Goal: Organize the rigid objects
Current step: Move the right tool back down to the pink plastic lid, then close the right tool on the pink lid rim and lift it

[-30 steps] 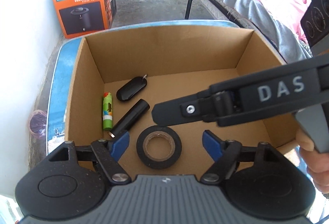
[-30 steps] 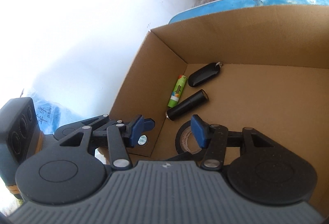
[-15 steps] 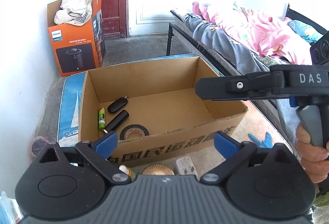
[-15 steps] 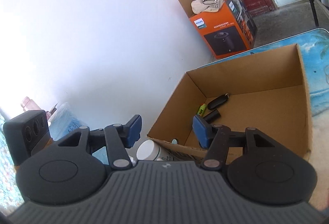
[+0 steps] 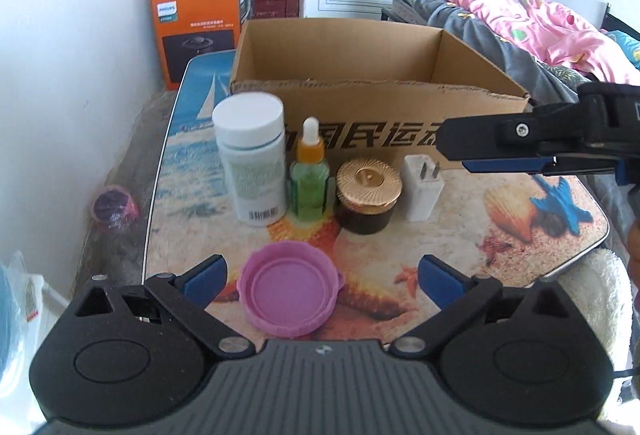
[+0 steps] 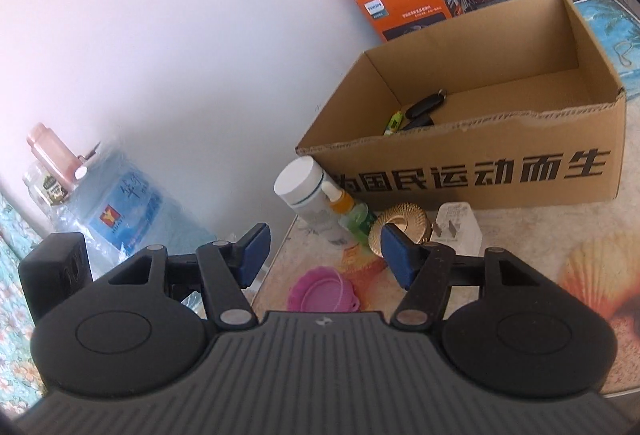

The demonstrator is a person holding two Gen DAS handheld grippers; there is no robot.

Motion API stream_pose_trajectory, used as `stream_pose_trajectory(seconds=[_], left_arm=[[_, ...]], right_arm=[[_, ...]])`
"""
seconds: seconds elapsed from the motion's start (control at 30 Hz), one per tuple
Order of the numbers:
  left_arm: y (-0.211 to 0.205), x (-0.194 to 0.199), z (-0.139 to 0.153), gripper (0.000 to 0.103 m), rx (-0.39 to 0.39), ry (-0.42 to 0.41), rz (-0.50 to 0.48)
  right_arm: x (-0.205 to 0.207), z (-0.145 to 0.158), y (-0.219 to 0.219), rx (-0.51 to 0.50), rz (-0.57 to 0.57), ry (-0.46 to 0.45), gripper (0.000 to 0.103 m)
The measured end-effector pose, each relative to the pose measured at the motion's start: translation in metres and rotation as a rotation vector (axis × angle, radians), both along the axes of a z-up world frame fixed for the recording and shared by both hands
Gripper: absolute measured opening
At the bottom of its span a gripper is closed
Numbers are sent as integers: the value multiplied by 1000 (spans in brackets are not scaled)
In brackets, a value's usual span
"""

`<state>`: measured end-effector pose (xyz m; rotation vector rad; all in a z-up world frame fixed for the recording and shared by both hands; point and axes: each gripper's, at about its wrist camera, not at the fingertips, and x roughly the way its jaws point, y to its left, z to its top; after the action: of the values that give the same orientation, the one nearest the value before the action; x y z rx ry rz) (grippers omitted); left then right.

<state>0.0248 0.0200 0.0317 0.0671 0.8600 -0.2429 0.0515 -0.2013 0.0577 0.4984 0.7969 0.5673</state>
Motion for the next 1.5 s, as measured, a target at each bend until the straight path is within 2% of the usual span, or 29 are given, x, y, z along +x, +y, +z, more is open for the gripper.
stream_pose_trajectory(seconds=[0.07,0.17,0.3,0.4,0.43,0.5,0.6,0.67,0.8,1.13,1.33,1.43,1.5], left_arm=[[6,2,-13,102,8,24,11],[8,5,-30,102,58,29,22],[10,11,-45,100,92,6,13],[10,15,-49,93,97,-2,16],[9,15,-49,91,98,-4,2],[7,15,-51,88,103,-7,-10],[6,17,-53,75,93,4,-14],[5,17,-54,74,74,4,-13],[-4,14,-53,74,70,-2,-41],[-54,12,-55,74,25,28,-209],[-71,12,-54,75,66,40,-243],[-71,13,-54,81,88,43,-241],[-72,15,-56,81,103,48,-235]], right_arm=[[8,-11,18,-40,22,30,61],[19,-29,42,-92,60,75,58],[35,-48,67,-159,94,121,47],[44,-60,81,-191,113,148,36],[46,-63,84,-197,115,153,36],[50,-67,90,-214,123,159,27],[53,-73,96,-213,142,177,18],[53,-74,96,-212,150,189,15],[48,-76,85,-215,132,210,14],[18,-77,27,-206,-13,247,14],[7,-74,7,-210,-42,225,16],[4,-71,7,-236,-30,196,16],[6,-71,9,-242,-14,187,16]])
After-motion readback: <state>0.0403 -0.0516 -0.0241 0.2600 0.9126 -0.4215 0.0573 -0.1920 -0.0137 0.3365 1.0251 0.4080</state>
